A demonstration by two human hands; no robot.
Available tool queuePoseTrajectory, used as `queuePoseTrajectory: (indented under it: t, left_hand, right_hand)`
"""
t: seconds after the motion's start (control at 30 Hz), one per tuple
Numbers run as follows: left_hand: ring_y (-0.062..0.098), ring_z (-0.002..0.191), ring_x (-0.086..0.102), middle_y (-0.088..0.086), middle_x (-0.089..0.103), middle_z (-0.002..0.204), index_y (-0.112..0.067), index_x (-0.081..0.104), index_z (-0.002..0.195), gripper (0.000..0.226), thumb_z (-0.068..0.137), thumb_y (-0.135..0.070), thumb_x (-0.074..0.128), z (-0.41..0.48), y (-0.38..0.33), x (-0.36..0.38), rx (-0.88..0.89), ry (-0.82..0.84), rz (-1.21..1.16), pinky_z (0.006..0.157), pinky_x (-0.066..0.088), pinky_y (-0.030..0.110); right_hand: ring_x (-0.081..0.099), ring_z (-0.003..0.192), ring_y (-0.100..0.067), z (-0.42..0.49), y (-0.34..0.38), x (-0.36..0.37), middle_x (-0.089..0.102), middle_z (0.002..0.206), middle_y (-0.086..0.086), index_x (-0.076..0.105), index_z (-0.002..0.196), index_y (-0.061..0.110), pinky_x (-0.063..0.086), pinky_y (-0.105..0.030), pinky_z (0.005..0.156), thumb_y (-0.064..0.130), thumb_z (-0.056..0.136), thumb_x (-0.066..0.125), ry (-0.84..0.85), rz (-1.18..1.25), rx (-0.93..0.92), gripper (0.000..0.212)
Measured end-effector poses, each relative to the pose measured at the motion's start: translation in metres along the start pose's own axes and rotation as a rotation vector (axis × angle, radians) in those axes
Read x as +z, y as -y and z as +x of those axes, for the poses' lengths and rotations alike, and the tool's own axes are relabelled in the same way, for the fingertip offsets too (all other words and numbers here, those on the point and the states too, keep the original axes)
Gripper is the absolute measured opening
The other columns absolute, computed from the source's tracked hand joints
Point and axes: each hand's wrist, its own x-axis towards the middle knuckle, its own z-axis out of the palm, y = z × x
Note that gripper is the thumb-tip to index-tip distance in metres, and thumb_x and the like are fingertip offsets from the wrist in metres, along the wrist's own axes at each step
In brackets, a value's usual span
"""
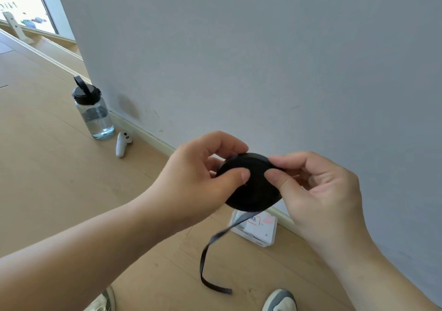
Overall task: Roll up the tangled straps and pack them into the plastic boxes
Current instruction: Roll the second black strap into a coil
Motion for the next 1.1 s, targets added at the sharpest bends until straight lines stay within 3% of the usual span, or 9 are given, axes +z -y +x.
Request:
queuePoseTrajectory:
  t: [0.13, 0.27, 0.37, 0.5, 0.63, 0.7, 0.8, 1.0, 1.1]
  left_hand:
    - [0.006, 0.092, 0.073, -0.016, 0.076, 0.095, -0.035, 0.068, 0.107, 0.031, 0.089, -0.011, 0.077, 0.000, -0.001, 0.001, 0.109, 0.058, 0.195, 0.085, 0.061, 0.028]
    - [0.005, 0.082, 0.074, -0.016, 0.076, 0.087, -0.037, 0.075, 0.097, 0.030, 0.087, -0.009, 0.080, 0.002, -0.005, -0.001, 0.118, -0.031, 0.156, 0.075, 0.060, 0.018]
    - [0.020, 0.083, 0.077, -0.003, 0.078, 0.092, -0.027, 0.076, 0.098, 0.027, 0.087, -0.003, 0.078, 0.004, -0.006, -0.002, 0.063, -0.074, -0.099, 0.075, 0.065, 0.037]
    - [0.035, 0.091, 0.076, 0.006, 0.078, 0.097, -0.021, 0.076, 0.099, 0.024, 0.088, 0.000, 0.077, 0.003, -0.008, -0.001, -0.026, -0.047, -0.230, 0.085, 0.058, 0.065]
    - [0.007, 0.097, 0.072, -0.018, 0.075, 0.100, -0.035, 0.071, 0.107, 0.033, 0.087, -0.010, 0.080, 0.003, -0.004, -0.003, 0.129, 0.004, 0.143, 0.085, 0.059, 0.025]
    - [0.004, 0.096, 0.070, -0.021, 0.074, 0.097, -0.038, 0.071, 0.107, 0.032, 0.088, -0.014, 0.079, 0.002, -0.004, -0.003, 0.182, 0.028, 0.264, 0.083, 0.056, 0.018]
    - [0.010, 0.080, 0.073, -0.010, 0.075, 0.088, -0.040, 0.074, 0.099, 0.027, 0.089, -0.016, 0.078, 0.001, -0.005, -0.003, 0.137, -0.001, 0.229, 0.074, 0.061, 0.023]
    - [0.020, 0.090, 0.077, 0.002, 0.078, 0.096, -0.021, 0.071, 0.107, 0.022, 0.092, -0.004, 0.073, 0.007, -0.011, -0.011, -0.016, -0.069, -0.197, 0.084, 0.064, 0.038]
    - [0.023, 0.090, 0.077, 0.002, 0.078, 0.096, -0.023, 0.071, 0.103, 0.021, 0.091, -0.005, 0.074, 0.007, -0.008, -0.009, -0.032, -0.060, -0.191, 0.084, 0.064, 0.049]
  right_hand:
    - [0.072, 0.080, -0.005, -0.003, 0.004, -0.002, 0.076, 0.080, 0.021, 0.079, 0.082, 0.037, 0.051, -0.005, 0.065, -0.001, 0.082, 0.081, 0.065, -0.069, -0.020, 0.038]
    - [0.075, 0.077, -0.007, -0.001, 0.001, -0.003, 0.079, 0.080, 0.016, 0.081, 0.085, 0.036, 0.057, -0.012, 0.070, 0.003, 0.079, 0.084, 0.029, 0.043, 0.017, 0.034]
    - [0.076, 0.075, -0.015, -0.002, 0.000, -0.003, 0.080, 0.080, 0.013, 0.081, 0.092, 0.036, 0.058, -0.014, 0.073, 0.006, 0.079, 0.084, -0.014, 0.090, 0.046, 0.033]
    - [0.076, 0.080, -0.002, -0.001, 0.004, -0.004, 0.080, 0.082, 0.016, 0.081, 0.085, 0.034, 0.054, -0.008, 0.074, 0.002, 0.077, 0.084, -0.053, 0.148, 0.028, 0.033]
    - [0.075, 0.075, -0.008, 0.001, 0.001, -0.005, 0.078, 0.077, 0.015, 0.080, 0.074, 0.035, 0.057, -0.014, 0.072, -0.003, 0.074, 0.086, -0.043, 0.053, -0.025, 0.039]
    - [0.075, 0.075, -0.009, -0.001, 0.001, -0.003, 0.078, 0.077, 0.015, 0.081, 0.075, 0.035, 0.057, -0.014, 0.071, -0.003, 0.074, 0.086, -0.016, 0.010, -0.046, 0.038]
    - [0.076, 0.073, -0.006, -0.002, 0.003, -0.002, 0.077, 0.074, 0.017, 0.081, 0.078, 0.036, 0.057, -0.013, 0.070, 0.004, 0.072, 0.088, -0.044, 0.031, -0.044, 0.033]
    - [0.077, 0.083, -0.006, 0.002, 0.001, -0.003, 0.081, 0.086, 0.012, 0.080, 0.092, 0.030, 0.057, -0.014, 0.079, 0.005, 0.077, 0.084, -0.047, 0.182, 0.057, 0.030]
    - [0.076, 0.082, -0.002, 0.003, 0.002, -0.003, 0.079, 0.085, 0.018, 0.080, 0.089, 0.033, 0.054, -0.009, 0.077, 0.003, 0.080, 0.082, -0.062, 0.117, 0.008, 0.031]
